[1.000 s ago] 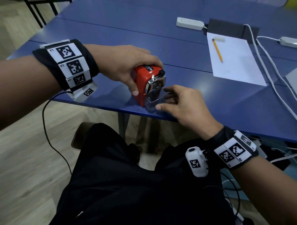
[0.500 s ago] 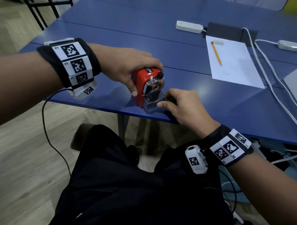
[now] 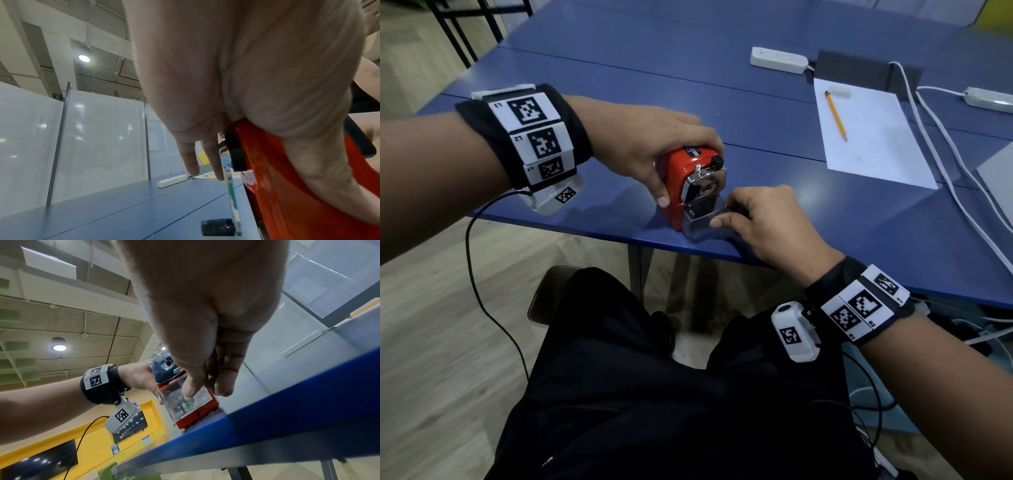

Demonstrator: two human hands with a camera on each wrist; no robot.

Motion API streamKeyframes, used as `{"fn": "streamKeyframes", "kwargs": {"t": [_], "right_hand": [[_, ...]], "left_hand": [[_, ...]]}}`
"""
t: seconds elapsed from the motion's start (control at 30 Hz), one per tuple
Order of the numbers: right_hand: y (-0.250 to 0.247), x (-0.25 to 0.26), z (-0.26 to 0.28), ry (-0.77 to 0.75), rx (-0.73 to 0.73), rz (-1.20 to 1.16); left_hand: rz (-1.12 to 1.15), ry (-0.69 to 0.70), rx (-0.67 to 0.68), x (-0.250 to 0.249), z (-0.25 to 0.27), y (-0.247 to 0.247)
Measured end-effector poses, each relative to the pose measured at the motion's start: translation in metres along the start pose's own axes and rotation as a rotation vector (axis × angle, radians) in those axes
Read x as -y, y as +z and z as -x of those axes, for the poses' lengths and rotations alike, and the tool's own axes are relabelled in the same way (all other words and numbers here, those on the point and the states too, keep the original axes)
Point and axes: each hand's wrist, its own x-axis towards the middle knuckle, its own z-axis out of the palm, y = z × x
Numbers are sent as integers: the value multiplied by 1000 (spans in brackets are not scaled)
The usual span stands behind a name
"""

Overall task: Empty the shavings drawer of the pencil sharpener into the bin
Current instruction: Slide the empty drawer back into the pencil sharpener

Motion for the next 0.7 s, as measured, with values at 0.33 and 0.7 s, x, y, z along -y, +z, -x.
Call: {"fn": "streamKeyframes", "kwargs": {"t": [0.33, 0.7], "right_hand": [[1, 8, -12, 27, 16, -49], [5, 9, -12, 76, -7, 1]], "left_hand": [[9, -20, 6, -1, 1, -2], [3, -32, 3, -6, 3, -3]]}}
